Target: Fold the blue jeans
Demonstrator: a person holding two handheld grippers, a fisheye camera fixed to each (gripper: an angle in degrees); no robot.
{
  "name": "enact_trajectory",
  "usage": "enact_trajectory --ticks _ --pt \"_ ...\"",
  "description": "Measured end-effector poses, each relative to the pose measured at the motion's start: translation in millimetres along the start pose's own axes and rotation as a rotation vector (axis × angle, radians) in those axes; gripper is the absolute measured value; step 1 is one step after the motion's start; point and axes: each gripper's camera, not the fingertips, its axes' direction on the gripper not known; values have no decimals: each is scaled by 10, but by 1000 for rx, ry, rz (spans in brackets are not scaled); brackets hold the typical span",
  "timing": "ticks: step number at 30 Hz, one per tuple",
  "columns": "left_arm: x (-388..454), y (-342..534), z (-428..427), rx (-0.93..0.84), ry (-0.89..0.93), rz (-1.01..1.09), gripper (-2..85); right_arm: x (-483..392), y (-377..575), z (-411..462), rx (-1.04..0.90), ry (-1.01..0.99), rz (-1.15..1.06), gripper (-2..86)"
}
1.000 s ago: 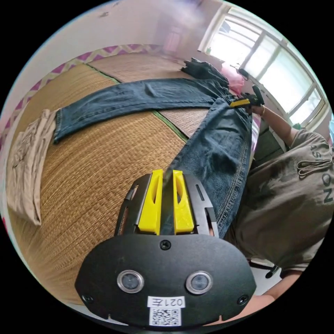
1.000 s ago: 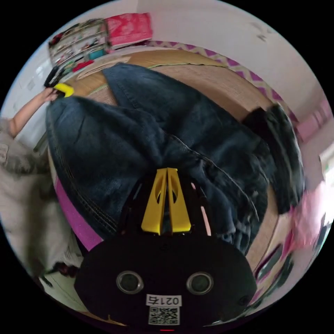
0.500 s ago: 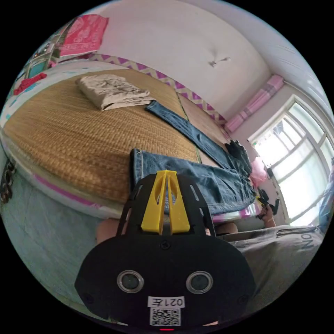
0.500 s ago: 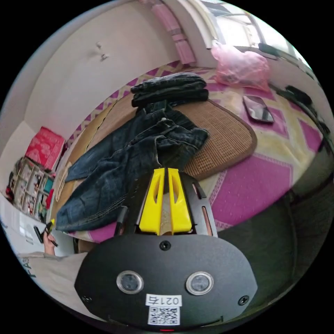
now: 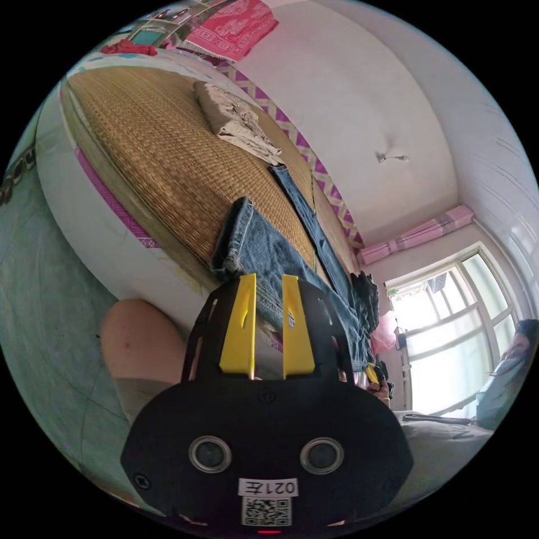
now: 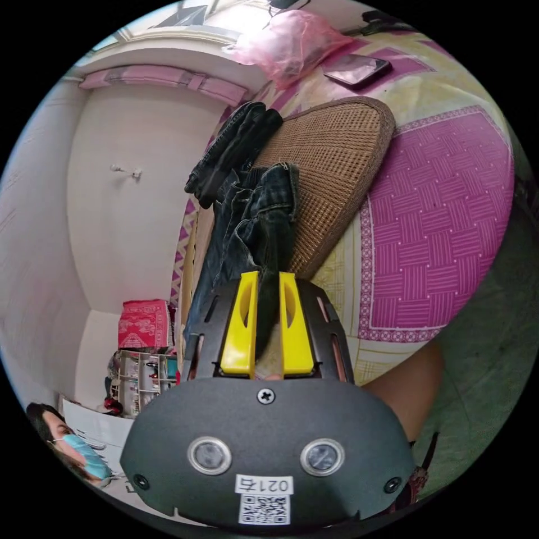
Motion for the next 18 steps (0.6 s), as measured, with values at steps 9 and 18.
enact_trajectory --ticks 9,18 --pt "568 -146 -119 -56 49 -98 79 172 199 -216 14 -26 30 56" --pt "1578 -368 -21 -97 82 -162 80 -7 196 -174 11 -59 30 54"
